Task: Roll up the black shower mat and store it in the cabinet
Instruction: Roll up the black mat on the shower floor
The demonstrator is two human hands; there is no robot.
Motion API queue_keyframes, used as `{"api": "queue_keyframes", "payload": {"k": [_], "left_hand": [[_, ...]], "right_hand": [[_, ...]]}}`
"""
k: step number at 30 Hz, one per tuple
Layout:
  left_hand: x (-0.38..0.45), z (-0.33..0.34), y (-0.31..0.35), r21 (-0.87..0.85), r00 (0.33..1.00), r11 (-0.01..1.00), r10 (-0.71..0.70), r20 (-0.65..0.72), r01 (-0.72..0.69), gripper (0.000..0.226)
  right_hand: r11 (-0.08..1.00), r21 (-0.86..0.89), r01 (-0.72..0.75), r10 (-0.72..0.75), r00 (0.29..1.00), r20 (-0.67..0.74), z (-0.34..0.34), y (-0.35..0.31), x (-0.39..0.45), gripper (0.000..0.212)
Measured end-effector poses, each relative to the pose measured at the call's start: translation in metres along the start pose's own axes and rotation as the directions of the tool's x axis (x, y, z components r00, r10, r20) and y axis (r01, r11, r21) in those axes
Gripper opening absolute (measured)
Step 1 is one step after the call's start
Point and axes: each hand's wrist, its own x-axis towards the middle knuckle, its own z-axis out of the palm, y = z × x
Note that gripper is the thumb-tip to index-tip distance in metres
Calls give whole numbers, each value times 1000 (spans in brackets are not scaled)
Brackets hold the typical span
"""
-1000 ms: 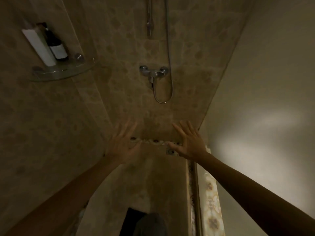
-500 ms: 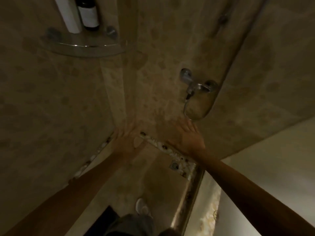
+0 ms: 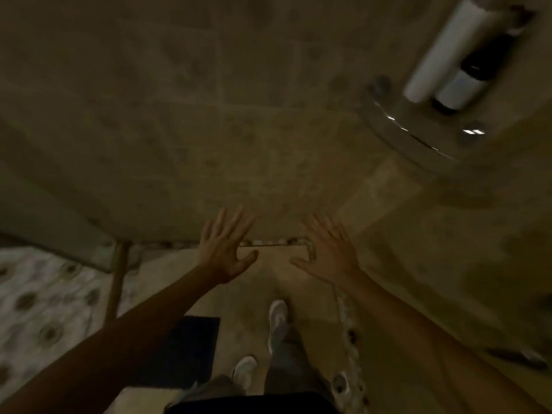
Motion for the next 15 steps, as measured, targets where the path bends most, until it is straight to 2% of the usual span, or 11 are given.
{"api": "queue_keyframes", "payload": {"k": [3, 7, 11, 15], "left_hand": [[-20, 3, -41, -36, 973, 972, -231, -9, 231, 84], [-59, 26, -72, -78, 830, 827, -557, 23, 557, 84], [-122, 57, -78, -128, 671, 662, -741, 37, 738, 85], [-207, 92, -72, -243, 510, 486, -859, 42, 839, 82]], "right_hand": [[977, -4, 212, -211, 975, 72, 9, -33, 62, 98], [880, -37, 473, -461, 871, 171, 30, -81, 123, 97], [733, -60, 678, -633, 711, 305, 53, -128, 148, 98], [568, -93, 818, -712, 544, 444, 88, -175, 150, 99]]}}
